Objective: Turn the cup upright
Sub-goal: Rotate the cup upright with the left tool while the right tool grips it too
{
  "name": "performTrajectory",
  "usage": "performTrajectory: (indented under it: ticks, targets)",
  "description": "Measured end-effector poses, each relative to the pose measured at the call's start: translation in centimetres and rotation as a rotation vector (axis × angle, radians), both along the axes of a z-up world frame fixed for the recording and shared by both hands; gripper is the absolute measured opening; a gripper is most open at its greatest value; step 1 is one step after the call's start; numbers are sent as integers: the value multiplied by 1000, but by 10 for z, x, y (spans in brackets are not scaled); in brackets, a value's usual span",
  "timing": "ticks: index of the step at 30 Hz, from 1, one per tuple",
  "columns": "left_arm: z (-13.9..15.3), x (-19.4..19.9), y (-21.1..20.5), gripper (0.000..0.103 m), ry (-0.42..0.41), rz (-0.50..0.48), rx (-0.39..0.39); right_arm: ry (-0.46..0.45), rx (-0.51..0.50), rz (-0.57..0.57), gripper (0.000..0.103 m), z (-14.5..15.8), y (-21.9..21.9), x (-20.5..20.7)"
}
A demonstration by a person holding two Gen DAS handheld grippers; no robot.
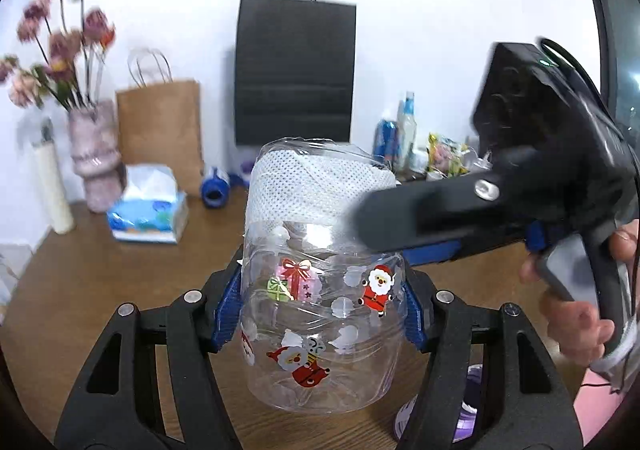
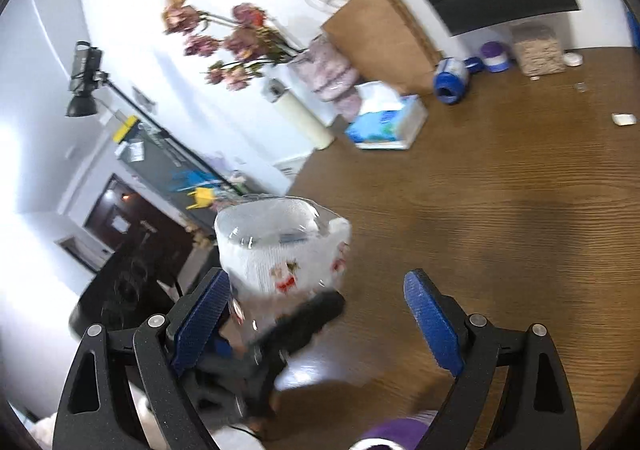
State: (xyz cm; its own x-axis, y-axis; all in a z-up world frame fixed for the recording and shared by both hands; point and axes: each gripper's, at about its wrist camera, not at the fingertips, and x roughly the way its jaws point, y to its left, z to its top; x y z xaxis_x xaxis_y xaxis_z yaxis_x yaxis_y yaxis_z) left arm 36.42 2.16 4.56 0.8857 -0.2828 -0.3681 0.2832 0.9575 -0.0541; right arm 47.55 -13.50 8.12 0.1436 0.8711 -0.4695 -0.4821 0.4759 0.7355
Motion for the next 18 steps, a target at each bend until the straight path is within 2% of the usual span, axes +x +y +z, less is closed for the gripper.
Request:
performTrajectory:
  ticks: [5,6,7,9,11,14,16,18]
  targets:
    - [6,-11,8,61,-46,-23,-70,1,60,53,92,3,26,-15]
    - [7,-15,10,61,-44,-23,-73,-16,74,48,80,5,29,-18]
    - [8,-16,10,63,-40,-22,-79,-26,92,48,73,7,31,-20]
    - [6,-22,19,64,-51,-15,-99,-45,120,55,70,10,37,-24]
    - [3,-23,25,66,-34,-25,-125,-110,92,40,68,14,44,-35]
    - [-3,-22,27,68,-8,-38,-128,-267,-44,-17,68,21,52,-53]
    - [-7,-26,25,63,-23,-53,-125,-406,-146,-49,68,23,56,-67]
    - [-8,-29,21,60,-43,-60,-118,-505,-181,-48,70,23,57,-77]
